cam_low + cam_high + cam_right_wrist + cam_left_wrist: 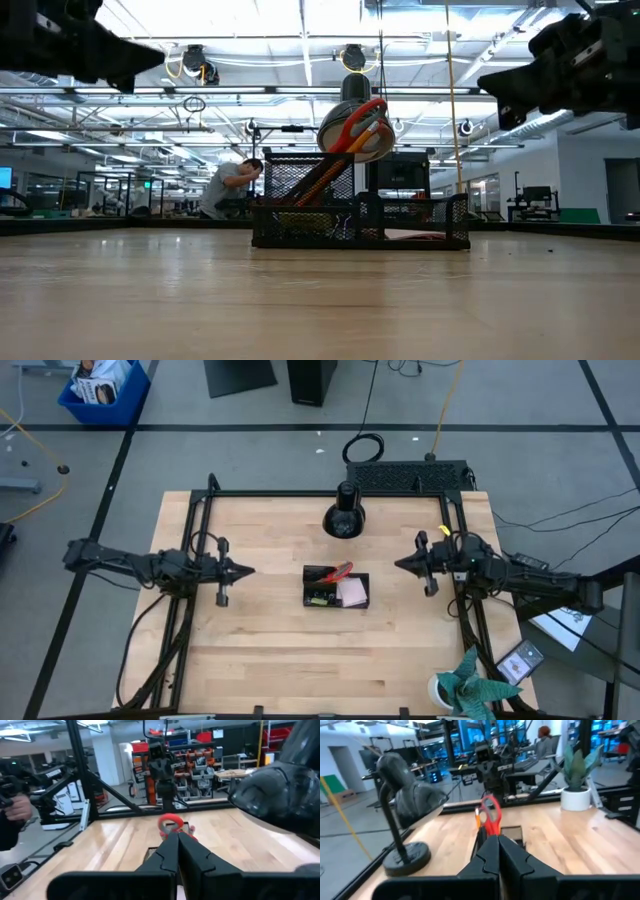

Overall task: Pick and place office supplies into organizer
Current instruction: Return to Home Position

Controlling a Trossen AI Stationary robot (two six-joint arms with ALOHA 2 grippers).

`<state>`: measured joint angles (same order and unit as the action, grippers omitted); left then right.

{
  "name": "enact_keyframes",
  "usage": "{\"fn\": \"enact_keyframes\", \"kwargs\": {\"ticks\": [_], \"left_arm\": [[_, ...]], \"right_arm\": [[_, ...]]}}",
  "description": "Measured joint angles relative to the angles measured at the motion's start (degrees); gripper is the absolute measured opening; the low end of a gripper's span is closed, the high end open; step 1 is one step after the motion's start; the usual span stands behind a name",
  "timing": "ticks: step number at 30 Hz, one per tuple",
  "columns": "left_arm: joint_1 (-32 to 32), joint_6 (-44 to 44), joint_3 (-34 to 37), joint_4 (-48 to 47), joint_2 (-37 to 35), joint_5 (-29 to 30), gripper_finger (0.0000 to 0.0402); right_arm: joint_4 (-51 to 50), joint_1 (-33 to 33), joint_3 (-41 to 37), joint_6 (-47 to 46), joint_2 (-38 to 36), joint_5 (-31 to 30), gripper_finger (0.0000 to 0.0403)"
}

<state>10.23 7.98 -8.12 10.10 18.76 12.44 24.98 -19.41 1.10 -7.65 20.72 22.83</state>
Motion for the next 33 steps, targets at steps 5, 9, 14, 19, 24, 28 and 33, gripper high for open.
{"fn": "enact_keyframes", "kwargs": {"ticks": [5, 9, 14, 19, 24, 28, 33], "left_arm": [[-0.01, -0.57, 4.2, 0.63, -2.07, 2.45, 0.0], [-0.04, -1.76, 7.6, 1.24, -3.22, 2.85, 0.0], [-0.04, -3.21, 7.57, -0.72, -3.34, 3.09, 0.0], [-0.04, -4.43, 7.57, -1.05, -3.34, 3.09, 0.0], [-0.04, -6.02, 7.57, -1.48, -3.34, 3.07, 0.0], [0.03, -6.7, 7.57, -0.53, -3.32, 3.46, 0.0], [1.51, -5.5, 7.57, 0.42, -4.0, 6.0, 0.0]], "right_arm": [[-1.3, -0.51, -0.07, 1.16, -0.01, -0.02, 0.0], [-2.04, -0.51, -0.11, 1.54, 0.03, -0.01, 0.0], [-2.26, -0.51, -0.15, 1.41, 0.02, -0.02, 0.0], [-2.63, -0.49, -0.21, 1.46, 0.03, -0.07, 0.0], [-2.61, -0.49, -0.22, 1.41, 0.02, -0.26, 0.0], [-1.92, -0.49, -0.22, 1.41, -0.43, -0.34, 0.0], [-2.29, -0.47, 0.88, 0.38, -3.2, -1.64, 0.0]]}}
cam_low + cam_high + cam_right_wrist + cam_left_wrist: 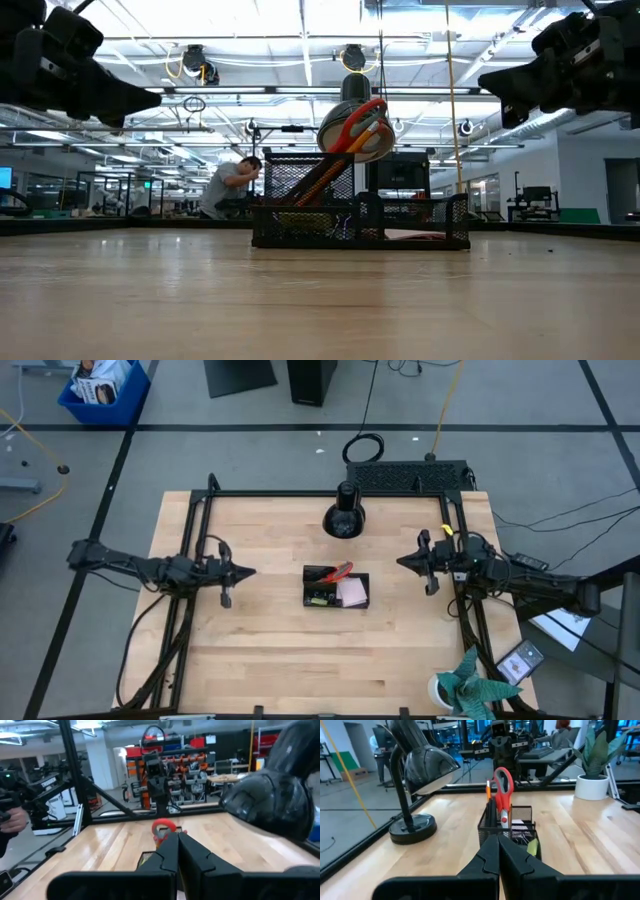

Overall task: Pick and place office supplies into organizer
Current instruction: Return to Home Position

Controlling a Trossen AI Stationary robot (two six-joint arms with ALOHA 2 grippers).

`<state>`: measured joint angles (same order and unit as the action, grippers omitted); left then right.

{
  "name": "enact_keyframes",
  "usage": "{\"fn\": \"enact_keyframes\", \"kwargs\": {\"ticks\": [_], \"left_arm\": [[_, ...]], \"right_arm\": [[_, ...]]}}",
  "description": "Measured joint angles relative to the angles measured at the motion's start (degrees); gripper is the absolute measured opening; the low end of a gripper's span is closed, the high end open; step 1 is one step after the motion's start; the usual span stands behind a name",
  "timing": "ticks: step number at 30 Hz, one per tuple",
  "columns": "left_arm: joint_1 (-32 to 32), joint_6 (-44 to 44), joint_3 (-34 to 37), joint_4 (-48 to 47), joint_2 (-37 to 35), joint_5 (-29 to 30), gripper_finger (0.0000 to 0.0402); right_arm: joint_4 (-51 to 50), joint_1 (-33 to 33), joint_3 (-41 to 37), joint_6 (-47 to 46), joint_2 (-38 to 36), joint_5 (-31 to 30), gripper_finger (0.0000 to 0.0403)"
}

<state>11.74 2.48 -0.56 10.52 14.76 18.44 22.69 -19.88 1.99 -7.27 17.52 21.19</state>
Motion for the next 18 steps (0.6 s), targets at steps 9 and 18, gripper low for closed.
{"fn": "enact_keyframes", "kwargs": {"ticks": [9, 18], "left_arm": [[5.77, 2.78, -0.02, -2.06, -0.32, 6.93, 0.0], [7.57, 1.88, -0.02, -3.03, -0.32, 8.26, 0.0]], "right_arm": [[-10.4, 0.26, 0.41, -0.06, -5.19, -2.52, 0.0], [-11.4, 0.26, 0.38, 2.0, -6.86, -3.01, 0.0]]}}
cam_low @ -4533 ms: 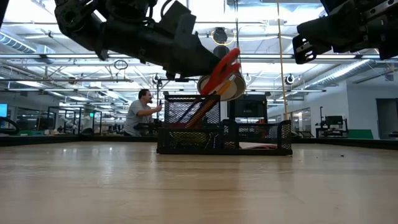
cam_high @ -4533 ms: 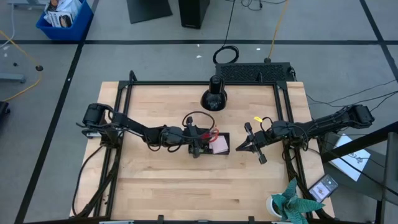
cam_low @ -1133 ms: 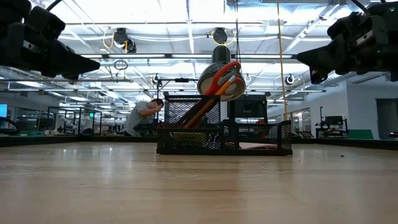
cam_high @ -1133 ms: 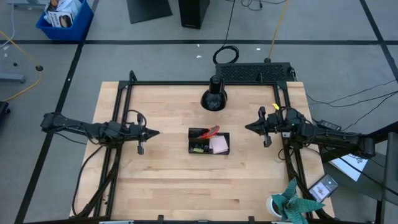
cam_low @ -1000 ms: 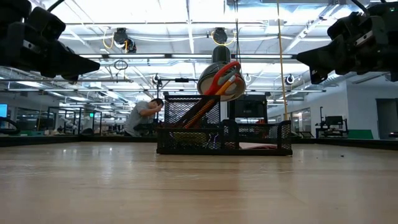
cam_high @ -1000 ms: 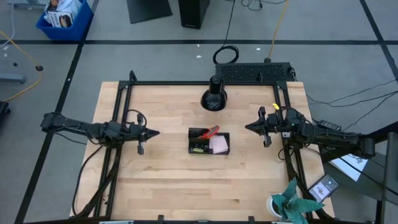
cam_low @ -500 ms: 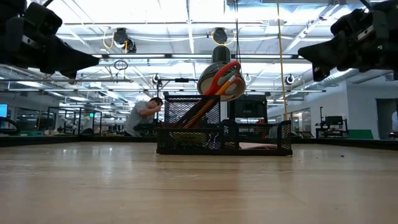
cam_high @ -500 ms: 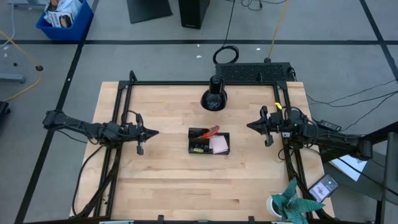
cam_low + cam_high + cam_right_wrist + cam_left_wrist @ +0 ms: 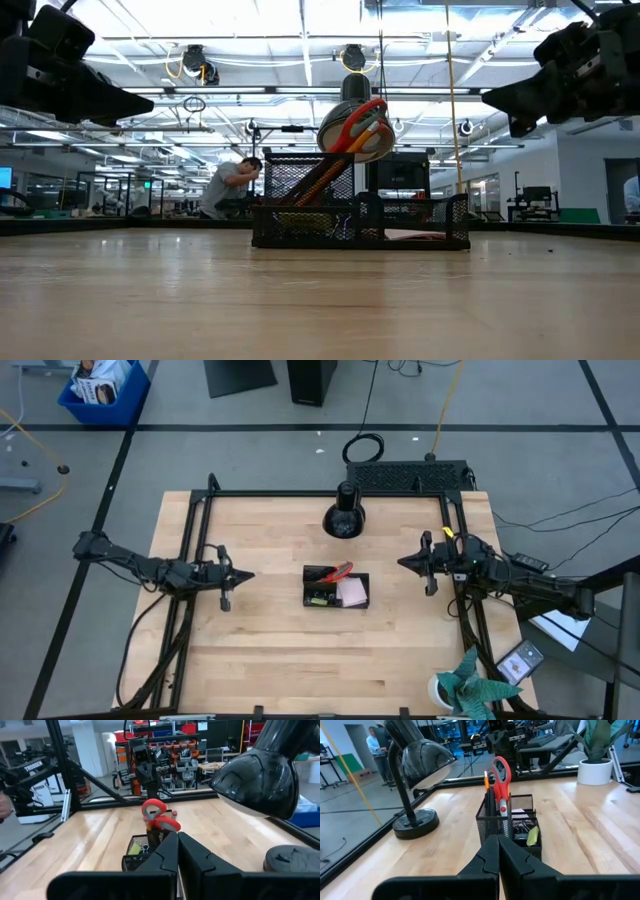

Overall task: Pick and place office supplies into organizer
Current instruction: Return to Home Position

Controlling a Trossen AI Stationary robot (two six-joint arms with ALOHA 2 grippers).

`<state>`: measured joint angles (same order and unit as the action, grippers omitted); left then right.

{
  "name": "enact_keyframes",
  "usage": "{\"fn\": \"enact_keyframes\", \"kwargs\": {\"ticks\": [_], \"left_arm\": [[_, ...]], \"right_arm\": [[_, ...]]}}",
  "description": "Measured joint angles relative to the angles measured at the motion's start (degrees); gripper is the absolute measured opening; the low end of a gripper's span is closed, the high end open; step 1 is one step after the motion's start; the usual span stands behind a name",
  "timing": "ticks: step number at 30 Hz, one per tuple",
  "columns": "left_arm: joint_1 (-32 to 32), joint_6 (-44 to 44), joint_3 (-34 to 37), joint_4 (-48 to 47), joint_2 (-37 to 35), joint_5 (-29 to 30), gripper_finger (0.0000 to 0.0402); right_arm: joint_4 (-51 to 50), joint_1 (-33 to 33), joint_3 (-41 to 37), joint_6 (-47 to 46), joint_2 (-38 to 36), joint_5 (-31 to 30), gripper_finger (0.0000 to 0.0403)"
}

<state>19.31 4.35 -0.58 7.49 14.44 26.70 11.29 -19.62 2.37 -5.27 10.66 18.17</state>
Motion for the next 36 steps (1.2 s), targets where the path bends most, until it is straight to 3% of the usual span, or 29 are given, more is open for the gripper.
{"fn": "enact_keyframes", "kwargs": {"ticks": [13, 30, 36], "left_arm": [[0.0, -4.56, -0.04, -0.6, 0.13, -1.14, 0.0013], [0.0, -4.65, -0.04, -2.8, 0.17, -1.14, 0.0021], [0.0, -4.65, -0.04, -2.8, 0.17, -1.14, 0.0021]], "right_arm": [[2.25, 0.08, 0.0, 0.72, 0.0, 7.91, 0.0], [2.01, 0.15, 0.0, -3.86, 0.03, 7.41, 0.0], [1.9, 0.17, 0.0, -7.42, 0.35, 2.8, 0.0]]}}
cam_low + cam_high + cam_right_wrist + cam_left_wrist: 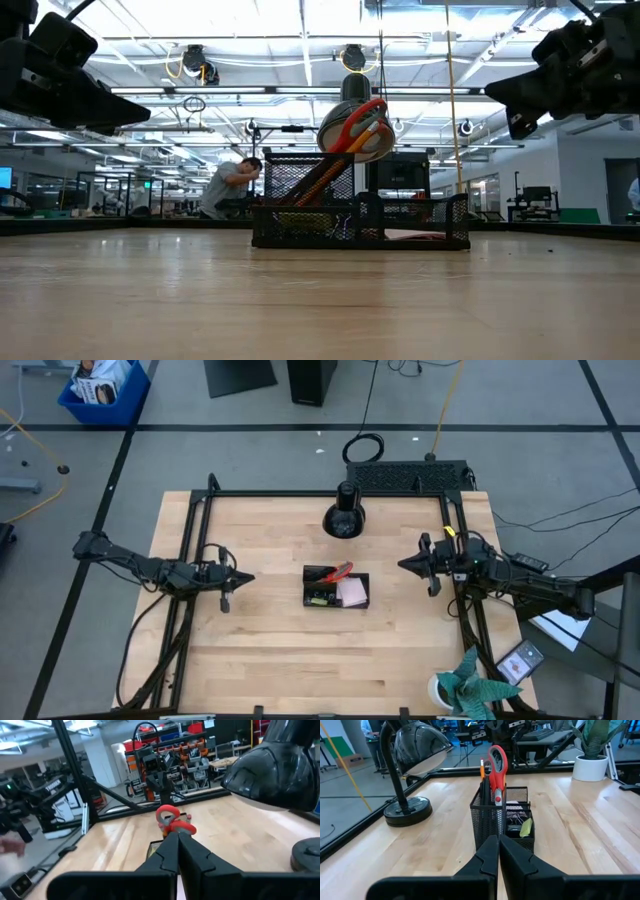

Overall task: Pick and place office supplies into organizer
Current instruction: Return to Home Position

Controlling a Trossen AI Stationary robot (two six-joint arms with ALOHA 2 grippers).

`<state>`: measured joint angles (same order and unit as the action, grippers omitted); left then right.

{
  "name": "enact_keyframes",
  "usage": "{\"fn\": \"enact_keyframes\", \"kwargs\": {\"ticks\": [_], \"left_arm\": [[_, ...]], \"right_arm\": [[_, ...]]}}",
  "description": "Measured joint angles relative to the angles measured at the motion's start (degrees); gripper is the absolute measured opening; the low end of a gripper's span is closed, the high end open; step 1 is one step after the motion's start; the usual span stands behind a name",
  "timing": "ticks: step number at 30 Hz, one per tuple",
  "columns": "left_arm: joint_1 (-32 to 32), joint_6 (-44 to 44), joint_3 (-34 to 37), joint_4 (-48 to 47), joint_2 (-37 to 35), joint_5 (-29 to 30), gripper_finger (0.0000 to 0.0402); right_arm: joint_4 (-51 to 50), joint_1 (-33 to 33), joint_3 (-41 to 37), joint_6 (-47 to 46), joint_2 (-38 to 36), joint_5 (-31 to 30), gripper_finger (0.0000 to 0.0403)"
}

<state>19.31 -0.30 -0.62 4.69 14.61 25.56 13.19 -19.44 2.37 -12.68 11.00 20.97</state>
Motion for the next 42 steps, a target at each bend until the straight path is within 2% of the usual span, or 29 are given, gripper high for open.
{"fn": "enact_keyframes", "kwargs": {"ticks": [42], "left_arm": [[0.0, 0.01, 0.0, 0.0, 0.0, 0.02, 0.0021]], "right_arm": [[0.11, 0.0, 0.0, -1.62, 0.0, -0.02, 0.0]]}}
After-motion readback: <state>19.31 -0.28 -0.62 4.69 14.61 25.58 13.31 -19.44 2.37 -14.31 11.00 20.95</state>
